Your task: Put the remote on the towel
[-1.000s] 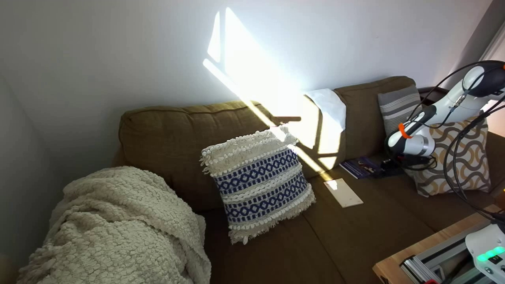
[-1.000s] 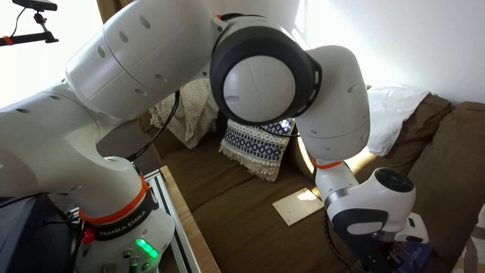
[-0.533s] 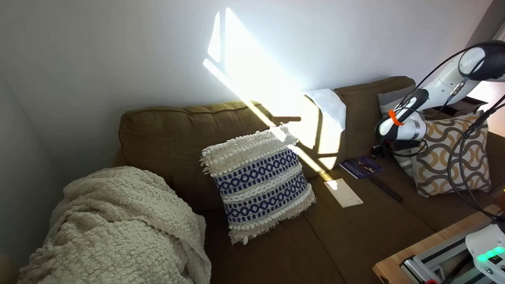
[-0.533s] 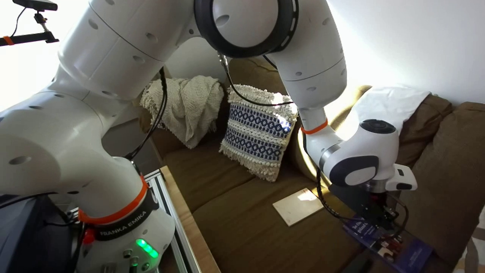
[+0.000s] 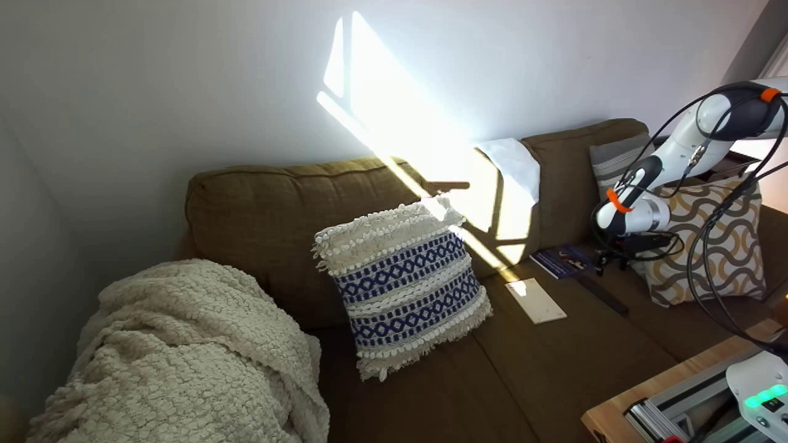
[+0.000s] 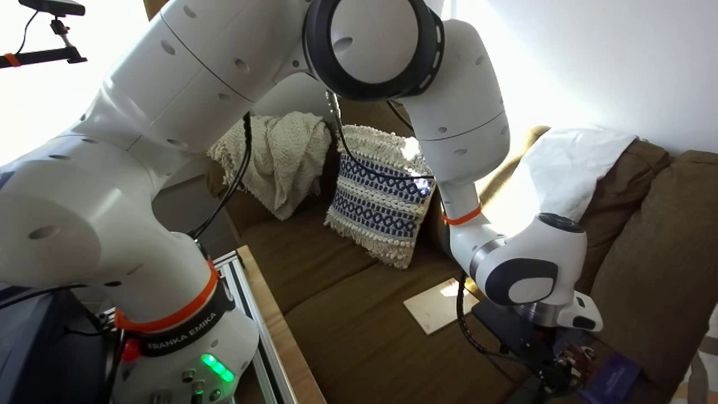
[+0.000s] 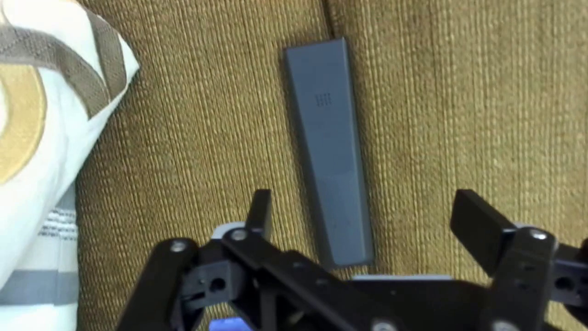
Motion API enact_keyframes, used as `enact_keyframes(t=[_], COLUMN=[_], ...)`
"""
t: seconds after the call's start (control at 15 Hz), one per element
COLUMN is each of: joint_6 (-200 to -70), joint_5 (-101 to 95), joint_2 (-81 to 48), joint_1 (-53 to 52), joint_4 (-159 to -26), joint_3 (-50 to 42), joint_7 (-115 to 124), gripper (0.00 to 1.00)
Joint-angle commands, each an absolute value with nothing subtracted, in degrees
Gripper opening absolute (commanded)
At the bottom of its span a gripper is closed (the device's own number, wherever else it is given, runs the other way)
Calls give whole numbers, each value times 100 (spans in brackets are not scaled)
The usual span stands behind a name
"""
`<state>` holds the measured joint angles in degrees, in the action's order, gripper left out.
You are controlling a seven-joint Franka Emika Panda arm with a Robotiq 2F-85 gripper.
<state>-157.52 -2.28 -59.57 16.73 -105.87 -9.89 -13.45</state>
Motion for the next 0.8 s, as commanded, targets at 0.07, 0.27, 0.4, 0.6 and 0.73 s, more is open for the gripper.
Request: enact_keyframes(t=[0.07, 0.27, 0.4, 0.6, 0.73], joint_6=[-16066, -16508, -16837, -17223, -17295], joint_5=[-523, -551, -498, -453, -458], joint_2=[-6836, -7275, -7498, -7760, -7857], joint_1=[1756, 1828, 1947, 2120, 2191], joint_4=[-10041, -9746, -9542, -9237, -9104], joint_3=[-1170, -1213, -1154, -1025, -929], joint_7=[-1309, -1293, -1297, -1305, -1327], gripper=[100, 100, 100, 100, 100])
